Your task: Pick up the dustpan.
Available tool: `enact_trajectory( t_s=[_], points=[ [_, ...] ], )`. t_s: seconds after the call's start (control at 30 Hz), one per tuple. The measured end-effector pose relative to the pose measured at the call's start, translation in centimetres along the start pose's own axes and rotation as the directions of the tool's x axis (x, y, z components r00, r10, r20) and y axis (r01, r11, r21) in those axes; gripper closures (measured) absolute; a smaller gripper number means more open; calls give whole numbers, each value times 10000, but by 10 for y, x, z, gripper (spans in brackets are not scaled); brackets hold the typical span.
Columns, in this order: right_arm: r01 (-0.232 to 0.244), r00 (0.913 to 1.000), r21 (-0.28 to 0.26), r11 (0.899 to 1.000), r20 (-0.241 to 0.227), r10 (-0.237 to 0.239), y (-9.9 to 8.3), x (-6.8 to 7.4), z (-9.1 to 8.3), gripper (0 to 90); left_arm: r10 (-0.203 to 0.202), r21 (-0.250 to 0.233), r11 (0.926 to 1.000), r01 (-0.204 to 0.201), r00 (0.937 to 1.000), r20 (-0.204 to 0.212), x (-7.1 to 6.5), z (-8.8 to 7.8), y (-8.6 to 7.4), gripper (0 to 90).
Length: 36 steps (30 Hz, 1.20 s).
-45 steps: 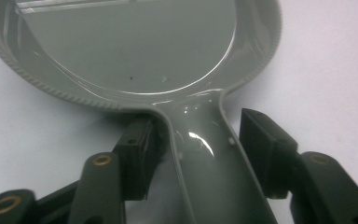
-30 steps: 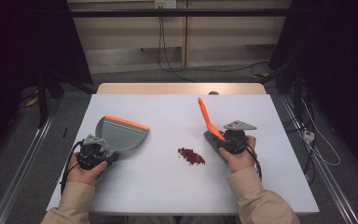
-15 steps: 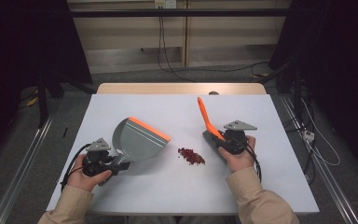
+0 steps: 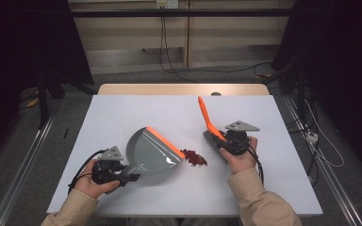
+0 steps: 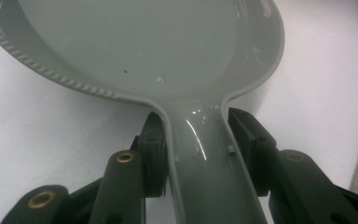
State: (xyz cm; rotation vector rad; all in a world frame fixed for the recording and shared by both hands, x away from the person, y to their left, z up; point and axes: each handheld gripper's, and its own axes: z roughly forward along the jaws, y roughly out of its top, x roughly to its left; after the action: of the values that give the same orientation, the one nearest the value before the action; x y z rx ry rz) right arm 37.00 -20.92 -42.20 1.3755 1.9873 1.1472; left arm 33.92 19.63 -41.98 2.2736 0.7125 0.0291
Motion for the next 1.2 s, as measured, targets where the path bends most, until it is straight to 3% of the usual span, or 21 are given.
enact_trajectory(
  t_s=[0.37, 0.83, 1.1, 1.13, 1.2],
  points=[
    [180, 9998, 20, 9998, 43, -180, 1, 4, 2, 712, 656, 638, 9954, -710, 9943, 840, -12, 4, -1, 602],
    [253, 9997, 116, 9996, -4, -253, -2, 10, 9, 712, 553, 782, 9945, -699, 9829, 1758, -19, 16, -3, 600],
    [263, 9997, 119, 9996, -11, -263, -2, 12, 10, 711, 1204, 672, 9896, -1274, 9878, 987, -20, 17, -5, 516],
    [246, 9997, 109, 9996, -35, -246, -2, 12, 10, 712, 1058, 616, 9918, -1119, 9900, 935, -21, 16, -6, 506],
    [275, 9996, 105, 9996, -16, -275, -2, 12, 10, 711, 1230, 667, 9896, -1276, 9900, 691, -20, 13, -6, 497]
  ],
)
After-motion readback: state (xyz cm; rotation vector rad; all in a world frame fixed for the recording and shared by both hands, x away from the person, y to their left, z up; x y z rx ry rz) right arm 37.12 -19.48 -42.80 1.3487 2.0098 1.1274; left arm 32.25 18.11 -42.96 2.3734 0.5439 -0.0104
